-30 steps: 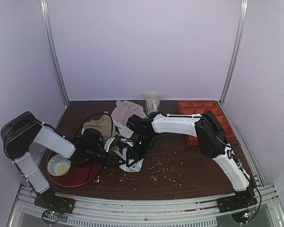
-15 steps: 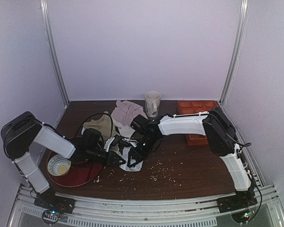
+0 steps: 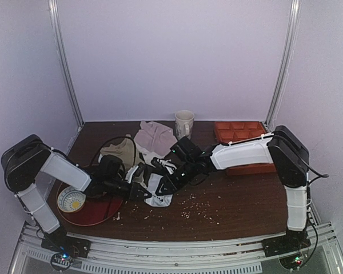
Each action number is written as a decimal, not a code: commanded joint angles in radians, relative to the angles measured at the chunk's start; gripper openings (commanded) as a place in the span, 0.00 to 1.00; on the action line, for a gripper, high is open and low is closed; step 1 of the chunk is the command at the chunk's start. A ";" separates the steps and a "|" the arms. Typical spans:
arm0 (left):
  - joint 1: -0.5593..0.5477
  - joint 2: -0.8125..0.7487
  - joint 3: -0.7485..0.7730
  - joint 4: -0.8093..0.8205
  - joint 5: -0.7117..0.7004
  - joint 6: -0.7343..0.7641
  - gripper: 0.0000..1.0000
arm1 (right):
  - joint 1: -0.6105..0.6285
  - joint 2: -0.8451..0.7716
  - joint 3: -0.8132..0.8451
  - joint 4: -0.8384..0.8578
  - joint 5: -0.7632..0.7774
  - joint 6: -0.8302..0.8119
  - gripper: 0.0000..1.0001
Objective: Roll the underwear
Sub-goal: Roll the underwear at the center of the board.
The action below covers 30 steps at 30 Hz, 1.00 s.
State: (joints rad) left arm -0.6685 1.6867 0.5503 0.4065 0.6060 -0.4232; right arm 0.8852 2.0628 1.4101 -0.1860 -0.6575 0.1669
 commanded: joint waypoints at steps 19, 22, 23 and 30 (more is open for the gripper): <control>-0.004 0.063 0.003 -0.109 -0.014 0.001 0.00 | 0.095 -0.058 -0.124 0.125 0.225 -0.011 0.40; -0.004 0.065 0.003 -0.109 -0.015 0.001 0.00 | 0.099 -0.070 -0.140 0.116 0.236 -0.018 0.39; -0.005 0.065 0.005 -0.109 -0.013 0.001 0.00 | 0.101 -0.075 -0.146 0.117 0.243 -0.017 0.37; -0.004 0.065 0.007 -0.112 -0.013 0.002 0.00 | 0.103 -0.103 -0.175 0.162 0.215 0.003 0.40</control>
State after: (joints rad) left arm -0.6685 1.6947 0.5713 0.3695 0.6067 -0.4255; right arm 0.9794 1.9965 1.2533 -0.0437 -0.4442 0.1642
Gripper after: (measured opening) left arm 0.010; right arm 0.392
